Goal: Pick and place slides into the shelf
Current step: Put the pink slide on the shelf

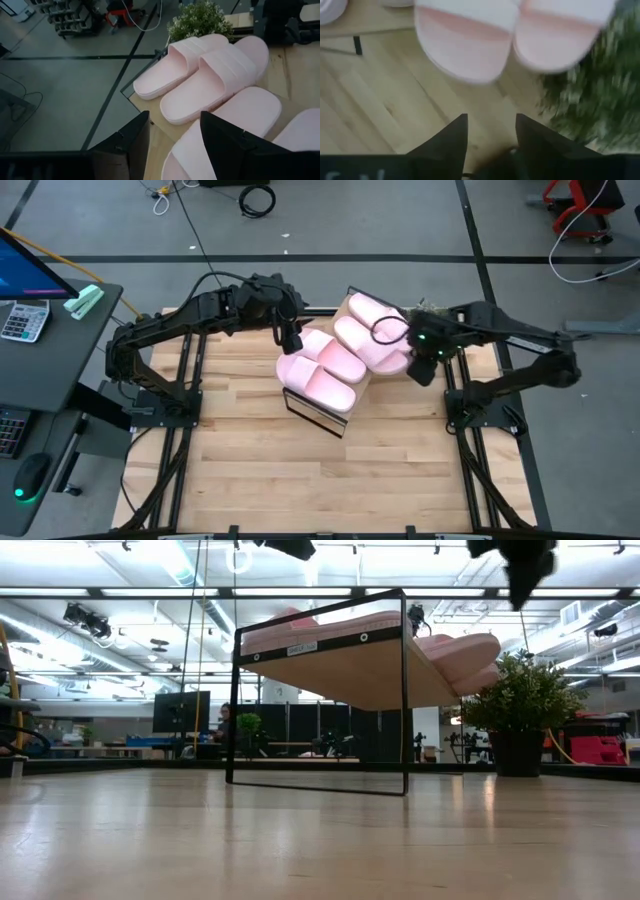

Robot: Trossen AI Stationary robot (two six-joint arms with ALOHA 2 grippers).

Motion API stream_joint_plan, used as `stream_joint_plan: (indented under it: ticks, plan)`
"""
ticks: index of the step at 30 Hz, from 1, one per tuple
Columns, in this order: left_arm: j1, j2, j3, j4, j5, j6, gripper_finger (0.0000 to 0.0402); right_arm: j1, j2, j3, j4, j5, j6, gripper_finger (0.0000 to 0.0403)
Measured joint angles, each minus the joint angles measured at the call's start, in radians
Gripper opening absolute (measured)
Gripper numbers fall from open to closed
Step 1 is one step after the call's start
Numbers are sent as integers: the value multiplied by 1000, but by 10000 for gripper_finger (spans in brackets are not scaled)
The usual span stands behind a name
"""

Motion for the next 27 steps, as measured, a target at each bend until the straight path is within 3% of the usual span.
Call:
stream_joint_plan:
  ticks: [6, 16, 22, 27]
  plan:
    - [0, 0, 0, -24, 17, -2, 177, 0, -173, -180, 190, -70, 267, 156]
    - [4, 0, 0, -25, 26, -5, 175, 37, -436, -517, 520, -72, 775, 157]
    - [15, 0, 0, -26, 26, -50, 172, 89, -589, -675, 729, 21, 1093, 163]
    - [17, 0, 0, -22, 26, -55, 174, 115, -635, -764, 843, 100, 1250, 174]
